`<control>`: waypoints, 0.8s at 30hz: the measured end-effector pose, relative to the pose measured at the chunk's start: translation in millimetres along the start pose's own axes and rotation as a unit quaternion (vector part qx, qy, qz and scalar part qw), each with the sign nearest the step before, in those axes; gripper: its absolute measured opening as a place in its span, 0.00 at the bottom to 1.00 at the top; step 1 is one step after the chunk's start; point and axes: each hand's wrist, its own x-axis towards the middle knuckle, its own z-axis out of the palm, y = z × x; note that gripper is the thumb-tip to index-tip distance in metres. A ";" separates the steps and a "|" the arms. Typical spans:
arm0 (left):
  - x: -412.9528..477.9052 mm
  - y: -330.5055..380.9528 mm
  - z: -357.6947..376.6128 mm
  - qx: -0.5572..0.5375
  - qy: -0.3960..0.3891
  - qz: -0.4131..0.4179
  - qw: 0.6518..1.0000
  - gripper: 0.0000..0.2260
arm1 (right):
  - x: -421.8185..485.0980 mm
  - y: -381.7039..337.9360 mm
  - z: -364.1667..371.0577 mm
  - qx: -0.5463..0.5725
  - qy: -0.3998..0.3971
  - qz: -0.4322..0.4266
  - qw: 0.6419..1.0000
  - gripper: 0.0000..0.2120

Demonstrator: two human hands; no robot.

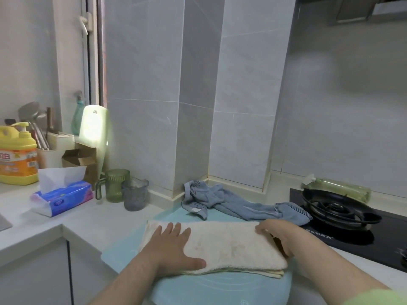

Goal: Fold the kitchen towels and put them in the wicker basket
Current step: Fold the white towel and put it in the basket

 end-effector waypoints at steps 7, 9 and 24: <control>2.4 -0.4 1.2 -0.008 0.008 -0.001 1.000 0.62 | -1.8 -6.3 -2.6 0.108 -0.026 0.021 0.994 0.18; 1.5 0.2 0.4 -0.014 0.010 0.001 1.000 0.62 | -2.2 -4.2 -6.2 0.135 -0.030 0.034 0.990 0.17; 0.3 26.2 -8.8 -0.042 0.001 0.055 0.998 0.43 | -10.9 16.8 -24.0 0.095 -0.036 -0.143 0.984 0.12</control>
